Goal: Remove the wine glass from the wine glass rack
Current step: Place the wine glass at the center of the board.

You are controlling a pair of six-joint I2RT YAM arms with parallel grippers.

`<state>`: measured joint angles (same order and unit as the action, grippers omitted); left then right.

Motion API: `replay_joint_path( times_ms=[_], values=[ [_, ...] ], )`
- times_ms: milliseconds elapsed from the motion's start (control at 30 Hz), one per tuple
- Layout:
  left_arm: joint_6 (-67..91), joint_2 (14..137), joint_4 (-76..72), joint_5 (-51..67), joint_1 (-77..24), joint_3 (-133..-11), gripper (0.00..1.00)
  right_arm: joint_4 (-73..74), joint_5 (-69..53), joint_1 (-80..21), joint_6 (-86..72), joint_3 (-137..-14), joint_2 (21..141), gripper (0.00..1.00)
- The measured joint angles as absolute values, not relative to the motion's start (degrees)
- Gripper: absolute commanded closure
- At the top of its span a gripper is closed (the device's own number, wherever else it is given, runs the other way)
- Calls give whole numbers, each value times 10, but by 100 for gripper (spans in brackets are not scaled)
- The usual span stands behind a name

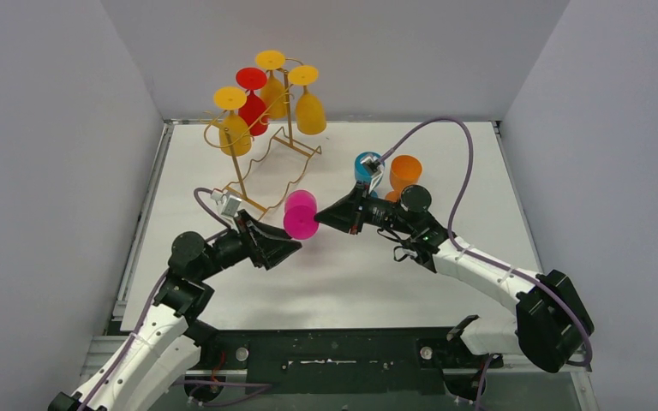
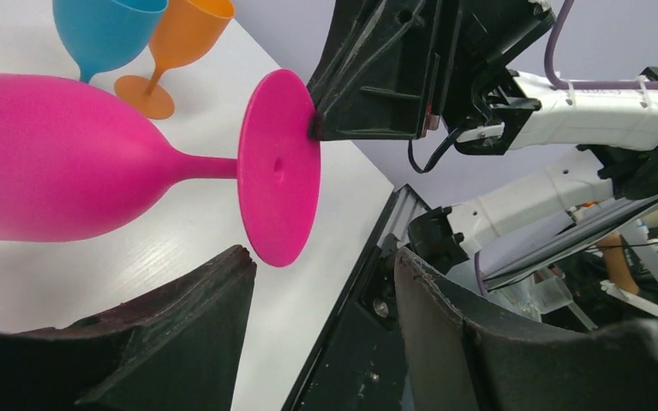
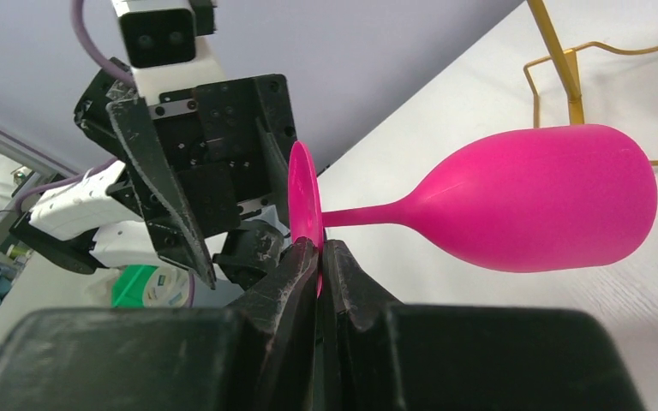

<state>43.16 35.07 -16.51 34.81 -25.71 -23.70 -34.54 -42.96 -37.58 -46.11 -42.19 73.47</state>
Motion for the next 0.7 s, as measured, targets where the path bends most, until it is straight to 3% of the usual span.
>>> replay_joint_path(
  times_ms=[467,700],
  values=[
    [505,341,-208,326,-257,-231,77,-381,-442,-383,-480,-421,731,100],
    [510,323,-213,301,-257,-219,84,-389,-451,-384,-488,-421,728,100]
  ],
)
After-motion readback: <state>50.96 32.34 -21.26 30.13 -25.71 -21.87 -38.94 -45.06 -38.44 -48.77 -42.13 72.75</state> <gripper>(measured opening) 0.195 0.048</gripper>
